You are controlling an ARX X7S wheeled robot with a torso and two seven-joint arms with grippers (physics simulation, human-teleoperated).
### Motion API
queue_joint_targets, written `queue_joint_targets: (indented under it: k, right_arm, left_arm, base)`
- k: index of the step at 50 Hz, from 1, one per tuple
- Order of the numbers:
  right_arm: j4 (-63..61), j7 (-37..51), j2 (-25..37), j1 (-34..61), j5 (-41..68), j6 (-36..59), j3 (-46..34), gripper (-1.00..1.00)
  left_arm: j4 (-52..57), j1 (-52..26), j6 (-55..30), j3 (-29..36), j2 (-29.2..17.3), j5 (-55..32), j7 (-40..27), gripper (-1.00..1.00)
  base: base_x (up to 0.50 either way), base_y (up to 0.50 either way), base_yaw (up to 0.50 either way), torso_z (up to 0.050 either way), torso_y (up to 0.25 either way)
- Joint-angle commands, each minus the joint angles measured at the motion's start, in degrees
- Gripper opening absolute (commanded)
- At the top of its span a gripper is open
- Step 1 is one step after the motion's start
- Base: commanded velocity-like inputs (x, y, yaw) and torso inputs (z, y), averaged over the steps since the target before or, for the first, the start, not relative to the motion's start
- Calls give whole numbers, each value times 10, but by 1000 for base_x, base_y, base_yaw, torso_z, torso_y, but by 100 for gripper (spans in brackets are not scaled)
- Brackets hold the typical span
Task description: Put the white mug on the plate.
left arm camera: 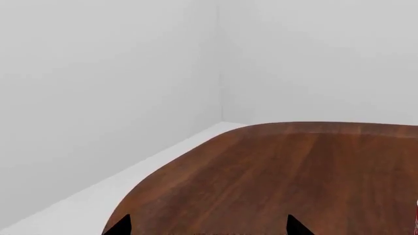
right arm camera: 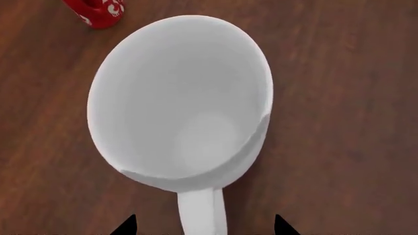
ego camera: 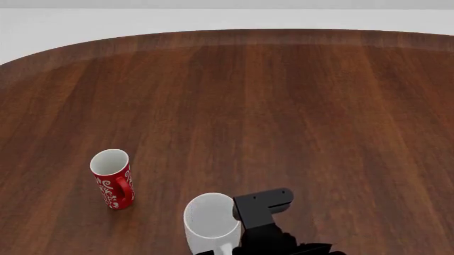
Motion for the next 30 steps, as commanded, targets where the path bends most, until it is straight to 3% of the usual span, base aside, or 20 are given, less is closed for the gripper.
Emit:
queue_joint_targets:
  k: [1, 24, 25, 30]
  right_arm:
    - [20, -8, -4, 3, -2, -8, -6, 100]
    - [68, -26, -19, 18, -13, -26, -26, 100]
    - [62, -24, -18, 16, -16, -27, -29, -100]
    - [32, -11, -11, 6, -16, -25, -32, -100]
  left_arm:
    - [-4, 1, 4, 1, -1, -1, -1, 100]
    - [-3, -1, 1, 5, -5, -6, -4, 100]
    - [-6, -1, 3, 5, -5, -7, -3, 100]
    - [-12, -3, 7, 6, -5, -7, -3, 100]
  base:
    - [0, 0, 0, 0, 0]
    - [0, 0, 0, 0, 0]
    - [0, 0, 0, 0, 0]
    - [0, 0, 0, 0, 0]
